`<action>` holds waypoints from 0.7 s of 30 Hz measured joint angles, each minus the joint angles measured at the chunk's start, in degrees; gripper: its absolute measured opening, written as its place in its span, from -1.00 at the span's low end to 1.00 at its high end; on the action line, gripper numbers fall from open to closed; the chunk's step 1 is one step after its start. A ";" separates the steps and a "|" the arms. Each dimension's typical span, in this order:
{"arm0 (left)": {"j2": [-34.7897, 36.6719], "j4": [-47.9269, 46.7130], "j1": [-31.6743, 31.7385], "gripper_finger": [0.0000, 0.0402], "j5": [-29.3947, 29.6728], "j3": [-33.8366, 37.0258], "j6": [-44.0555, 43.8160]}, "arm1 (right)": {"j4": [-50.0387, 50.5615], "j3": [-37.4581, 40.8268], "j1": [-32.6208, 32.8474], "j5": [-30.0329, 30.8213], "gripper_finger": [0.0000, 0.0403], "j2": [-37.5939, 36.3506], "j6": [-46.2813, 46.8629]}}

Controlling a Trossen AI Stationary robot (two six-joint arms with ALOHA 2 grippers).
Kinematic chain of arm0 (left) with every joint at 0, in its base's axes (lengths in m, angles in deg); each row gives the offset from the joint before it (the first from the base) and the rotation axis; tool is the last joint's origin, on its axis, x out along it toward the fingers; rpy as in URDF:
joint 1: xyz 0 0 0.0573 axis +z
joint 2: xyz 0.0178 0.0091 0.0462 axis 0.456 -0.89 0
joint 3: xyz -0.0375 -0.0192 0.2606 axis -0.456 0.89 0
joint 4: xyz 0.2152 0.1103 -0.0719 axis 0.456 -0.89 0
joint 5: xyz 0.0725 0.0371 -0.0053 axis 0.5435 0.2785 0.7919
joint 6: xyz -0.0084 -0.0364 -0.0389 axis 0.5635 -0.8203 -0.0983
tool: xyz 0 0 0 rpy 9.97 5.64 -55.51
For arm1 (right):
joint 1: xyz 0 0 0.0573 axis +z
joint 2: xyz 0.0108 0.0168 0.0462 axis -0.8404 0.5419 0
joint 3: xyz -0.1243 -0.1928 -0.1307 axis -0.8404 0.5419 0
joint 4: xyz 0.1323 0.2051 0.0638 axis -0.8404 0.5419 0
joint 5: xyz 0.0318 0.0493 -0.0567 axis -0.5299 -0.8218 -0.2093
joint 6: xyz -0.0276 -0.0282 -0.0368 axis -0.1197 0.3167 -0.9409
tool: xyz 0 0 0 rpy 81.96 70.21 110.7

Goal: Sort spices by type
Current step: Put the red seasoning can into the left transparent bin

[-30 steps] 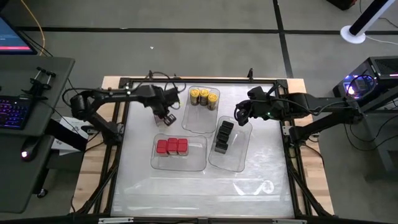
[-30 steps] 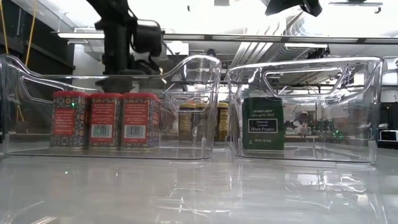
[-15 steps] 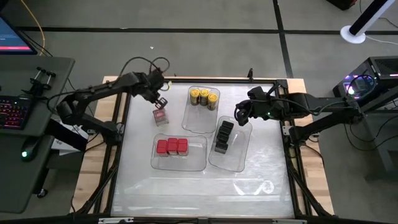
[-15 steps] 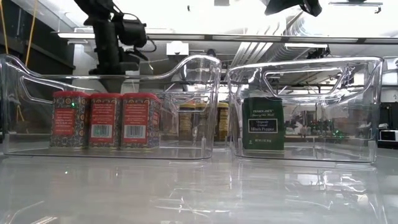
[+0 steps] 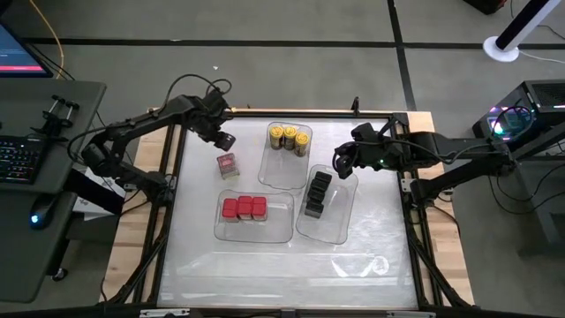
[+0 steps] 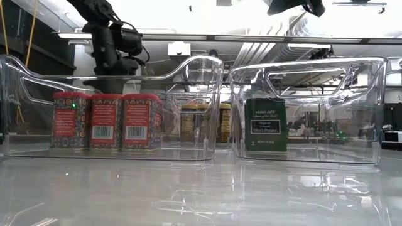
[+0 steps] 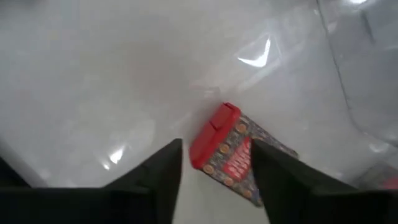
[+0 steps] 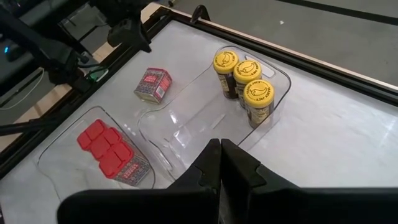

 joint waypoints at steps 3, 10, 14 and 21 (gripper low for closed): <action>0.00 -2.18 -0.26 0.08 -1.09 -0.02 -2.37 | 0.00 0.00 0.00 -0.18 -1.00 0.00 0.00; 2.39 -4.48 -7.10 0.43 4.69 3.35 -18.42 | 0.51 0.00 0.00 -0.22 -1.00 0.00 -0.02; 5.78 2.02 -14.54 0.46 7.72 10.50 -35.67 | 1.78 0.00 0.00 -0.47 -1.00 0.02 -0.04; 7.49 10.12 -21.88 0.46 18.23 14.23 -60.13 | 1.97 0.00 0.00 -0.52 -1.00 0.02 -1.53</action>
